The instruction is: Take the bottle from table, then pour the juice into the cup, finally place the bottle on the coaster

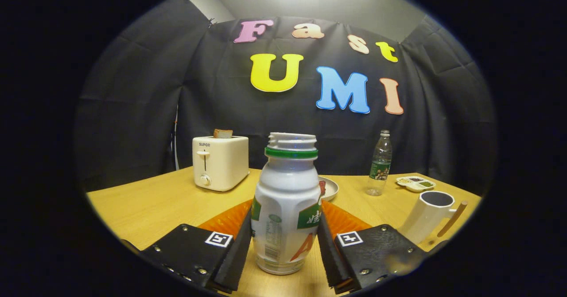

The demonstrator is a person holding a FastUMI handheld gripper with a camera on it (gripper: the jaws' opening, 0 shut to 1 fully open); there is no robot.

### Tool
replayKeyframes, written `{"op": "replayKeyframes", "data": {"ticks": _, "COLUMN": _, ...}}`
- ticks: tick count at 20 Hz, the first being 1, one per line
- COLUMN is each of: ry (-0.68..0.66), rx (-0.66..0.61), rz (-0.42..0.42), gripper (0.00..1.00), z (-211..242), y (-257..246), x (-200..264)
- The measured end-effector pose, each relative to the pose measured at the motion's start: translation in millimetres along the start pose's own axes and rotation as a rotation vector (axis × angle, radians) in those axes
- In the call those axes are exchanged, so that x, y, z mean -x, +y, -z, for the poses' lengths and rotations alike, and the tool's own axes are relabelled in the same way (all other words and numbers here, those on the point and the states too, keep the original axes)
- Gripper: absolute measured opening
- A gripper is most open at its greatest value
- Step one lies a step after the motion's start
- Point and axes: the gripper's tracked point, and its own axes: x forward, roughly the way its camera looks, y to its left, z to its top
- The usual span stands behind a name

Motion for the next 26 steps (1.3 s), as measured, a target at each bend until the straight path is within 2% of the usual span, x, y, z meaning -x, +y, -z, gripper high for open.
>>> {"op": "replayKeyframes", "data": {"ticks": 6, "ry": 0.009, "rx": -0.053, "rz": 0.014, "gripper": 0.68, "z": -1, "y": -7, "x": 5}}
{"op": "replayKeyframes", "data": {"ticks": 9, "ry": -0.013, "rx": -0.123, "rz": 0.017, "gripper": 0.68, "z": -14, "y": -15, "x": 8}}
{"op": "replayKeyframes", "data": {"ticks": 16, "ry": -0.042, "rx": -0.357, "rz": 0.044, "gripper": 0.68, "z": -37, "y": -50, "x": 12}}
{"op": "replayKeyframes", "data": {"ticks": 26, "ry": 0.006, "rx": -0.712, "rz": 0.031, "gripper": 0.67, "z": -17, "y": -68, "x": 8}}
